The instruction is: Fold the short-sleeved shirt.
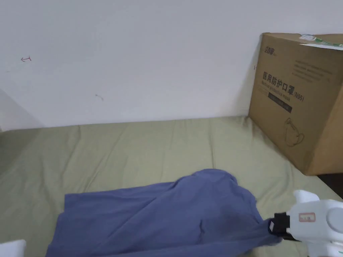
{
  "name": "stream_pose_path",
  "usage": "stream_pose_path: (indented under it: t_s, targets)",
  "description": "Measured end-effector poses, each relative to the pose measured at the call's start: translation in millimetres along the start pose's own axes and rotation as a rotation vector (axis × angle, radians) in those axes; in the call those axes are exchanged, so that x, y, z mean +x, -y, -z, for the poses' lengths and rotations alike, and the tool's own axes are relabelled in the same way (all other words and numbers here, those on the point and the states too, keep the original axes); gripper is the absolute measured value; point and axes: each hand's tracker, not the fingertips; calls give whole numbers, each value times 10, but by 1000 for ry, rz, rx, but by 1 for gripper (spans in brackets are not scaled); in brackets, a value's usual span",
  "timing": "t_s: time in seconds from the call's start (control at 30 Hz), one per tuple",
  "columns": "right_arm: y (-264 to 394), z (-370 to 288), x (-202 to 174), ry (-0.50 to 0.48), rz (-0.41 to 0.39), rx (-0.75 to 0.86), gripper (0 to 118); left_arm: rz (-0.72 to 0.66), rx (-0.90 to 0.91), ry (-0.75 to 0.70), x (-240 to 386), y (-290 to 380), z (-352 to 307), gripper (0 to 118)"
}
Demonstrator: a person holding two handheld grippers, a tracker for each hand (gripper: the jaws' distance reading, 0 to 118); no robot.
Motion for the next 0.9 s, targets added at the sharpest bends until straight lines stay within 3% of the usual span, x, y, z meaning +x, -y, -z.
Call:
stream_pose_path:
  t_s: [0.07, 0.13, 0.43, 0.47, 0.5, 0.53, 0.57, 0.6, 0.63, 0.83, 0.87, 0.9]
  targets:
    - [392, -216, 139, -14, -3, -23, 2, 1, -27, 22, -45, 286, -246, 6]
    - [729, -360, 301, 36, -38, -76, 2, -30, -28, 39, -108, 576, -494, 6]
    - [1536, -644, 601, 10, 19, -118, 2, -28, -40, 8, -204, 1162, -855, 7]
    - [1554, -623, 596, 25, 17, -110, 2, -32, -41, 12, -198, 1171, -841, 13]
    - [1571, -603, 600, 25, 17, -97, 4, -40, -58, 7, -182, 1171, -830, 28]
    - [1569, -593, 594, 17, 15, -84, 17, -45, -78, -8, -162, 1181, -825, 46]
    - [1553, -590, 572, 18, 10, -83, 40, -46, -81, -14, -136, 1195, -847, 67]
    - [1532, -599, 525, 35, -10, -82, 72, -48, -84, -12, -144, 1209, -872, 85]
    - [1526, -618, 472, 64, -44, -76, 80, -54, -88, -1, -158, 1220, -905, 89]
    - [1517, -995, 159, 23, -197, 19, 78, -140, -5, 23, -265, 1242, -1339, 87]
    - [1559, -1059, 103, -1, -213, 35, 75, -163, 8, 53, -290, 1247, -1406, 84]
    - [1598, -1119, 57, -14, -219, 39, 57, -174, 13, 88, -304, 1257, -1465, 67]
